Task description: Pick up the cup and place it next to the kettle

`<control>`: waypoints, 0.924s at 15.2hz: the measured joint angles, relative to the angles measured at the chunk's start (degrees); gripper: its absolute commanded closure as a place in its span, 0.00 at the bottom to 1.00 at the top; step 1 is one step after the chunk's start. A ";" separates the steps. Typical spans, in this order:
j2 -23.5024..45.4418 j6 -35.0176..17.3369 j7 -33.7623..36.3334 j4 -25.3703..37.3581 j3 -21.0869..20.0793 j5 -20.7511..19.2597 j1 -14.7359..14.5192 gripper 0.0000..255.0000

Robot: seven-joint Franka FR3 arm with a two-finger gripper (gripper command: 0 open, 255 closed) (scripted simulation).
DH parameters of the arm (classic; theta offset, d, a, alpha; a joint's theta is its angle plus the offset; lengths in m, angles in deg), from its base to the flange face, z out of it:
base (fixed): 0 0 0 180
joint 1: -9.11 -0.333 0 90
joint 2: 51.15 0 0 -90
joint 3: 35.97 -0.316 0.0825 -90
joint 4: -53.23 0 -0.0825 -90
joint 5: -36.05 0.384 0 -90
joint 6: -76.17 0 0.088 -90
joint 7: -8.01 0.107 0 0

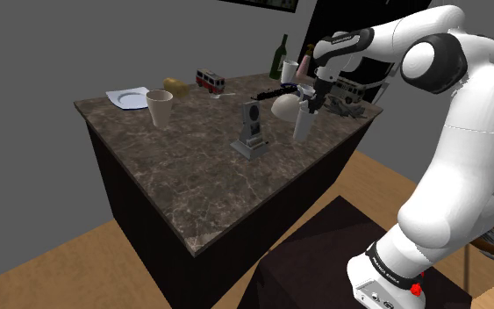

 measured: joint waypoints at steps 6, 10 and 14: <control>0.00 -0.02 0.00 0.00 0.00 0.00 0.00 0.00; -0.38 2.16 0.23 1.84 0.08 -0.19 0.04 0.00; -0.80 6.44 0.35 5.74 0.28 -0.41 0.36 0.00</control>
